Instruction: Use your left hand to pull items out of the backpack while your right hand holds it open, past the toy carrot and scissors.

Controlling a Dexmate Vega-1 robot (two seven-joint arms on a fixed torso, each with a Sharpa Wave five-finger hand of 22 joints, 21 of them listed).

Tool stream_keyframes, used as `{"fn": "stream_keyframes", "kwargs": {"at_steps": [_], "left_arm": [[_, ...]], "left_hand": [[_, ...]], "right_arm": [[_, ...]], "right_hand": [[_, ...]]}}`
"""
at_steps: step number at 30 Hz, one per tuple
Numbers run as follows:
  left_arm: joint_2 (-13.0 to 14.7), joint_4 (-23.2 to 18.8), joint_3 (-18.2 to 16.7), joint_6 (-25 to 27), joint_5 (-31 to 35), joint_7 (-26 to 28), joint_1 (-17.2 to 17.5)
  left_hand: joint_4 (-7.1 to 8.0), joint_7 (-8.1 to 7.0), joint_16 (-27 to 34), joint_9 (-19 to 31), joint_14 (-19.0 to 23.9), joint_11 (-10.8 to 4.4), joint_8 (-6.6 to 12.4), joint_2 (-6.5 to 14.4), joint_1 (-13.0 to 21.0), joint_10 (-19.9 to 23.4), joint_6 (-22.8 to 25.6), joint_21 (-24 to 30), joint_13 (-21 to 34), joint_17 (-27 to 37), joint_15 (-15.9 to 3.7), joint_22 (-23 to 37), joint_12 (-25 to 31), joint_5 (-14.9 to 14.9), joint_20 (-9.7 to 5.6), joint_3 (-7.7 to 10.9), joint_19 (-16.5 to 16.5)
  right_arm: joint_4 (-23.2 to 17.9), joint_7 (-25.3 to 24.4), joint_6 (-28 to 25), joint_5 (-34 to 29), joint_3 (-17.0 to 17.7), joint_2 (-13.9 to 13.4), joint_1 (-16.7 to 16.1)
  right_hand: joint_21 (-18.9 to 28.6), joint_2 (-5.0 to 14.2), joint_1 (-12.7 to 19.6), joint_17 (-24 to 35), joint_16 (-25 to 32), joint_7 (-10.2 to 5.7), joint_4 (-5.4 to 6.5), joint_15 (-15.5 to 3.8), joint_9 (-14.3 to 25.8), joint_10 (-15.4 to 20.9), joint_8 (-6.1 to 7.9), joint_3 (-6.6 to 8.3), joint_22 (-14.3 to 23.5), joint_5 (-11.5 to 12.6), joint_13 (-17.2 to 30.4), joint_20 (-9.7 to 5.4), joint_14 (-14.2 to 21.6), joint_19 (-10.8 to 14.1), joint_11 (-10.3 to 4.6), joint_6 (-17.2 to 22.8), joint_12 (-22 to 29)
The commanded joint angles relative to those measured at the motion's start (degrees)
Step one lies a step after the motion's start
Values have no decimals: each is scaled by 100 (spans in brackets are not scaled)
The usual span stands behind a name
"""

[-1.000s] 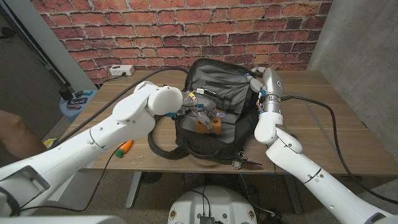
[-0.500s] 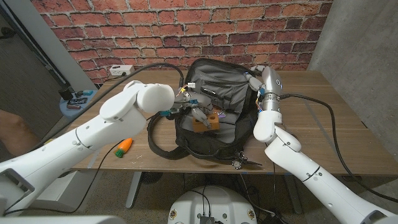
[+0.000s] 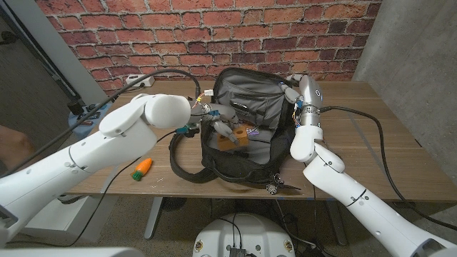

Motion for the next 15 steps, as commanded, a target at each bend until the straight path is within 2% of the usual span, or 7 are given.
{"fn": "stream_keyframes", "kwargs": {"at_steps": [1,7,15], "left_arm": [[441,-217,-284,482,-926,674,135],[639,-270,-337,615,-1307,902,110],[926,-320,-591,744,-1900,1266,189]], "left_hand": [[15,31,30,157,60,6,65,66,-3,-36,37,43,74,26,-1,19,70,36,3,-12,-8],[16,26,21,192,70,6,94,56,-7,-40,43,49,127,39,-15,22,119,47,-4,-8,-8],[21,32,17,243,79,24,126,56,-11,-62,34,53,200,69,-7,27,179,61,1,-5,-19]], "right_arm": [[33,46,6,5,7,-33,64],[58,73,3,31,31,-44,97],[127,93,-15,47,10,-22,169]], "right_hand": [[2,49,-6,29,10,2,-4,-779,19,32,12,-38,30,37,15,-195,64,27,11,14,-9],[3,51,0,31,6,8,-6,-784,20,27,15,-40,30,38,18,-194,64,28,-4,27,-12],[2,51,3,29,-9,3,-6,-781,20,34,11,-44,31,39,19,-193,53,25,13,20,-13]]}}
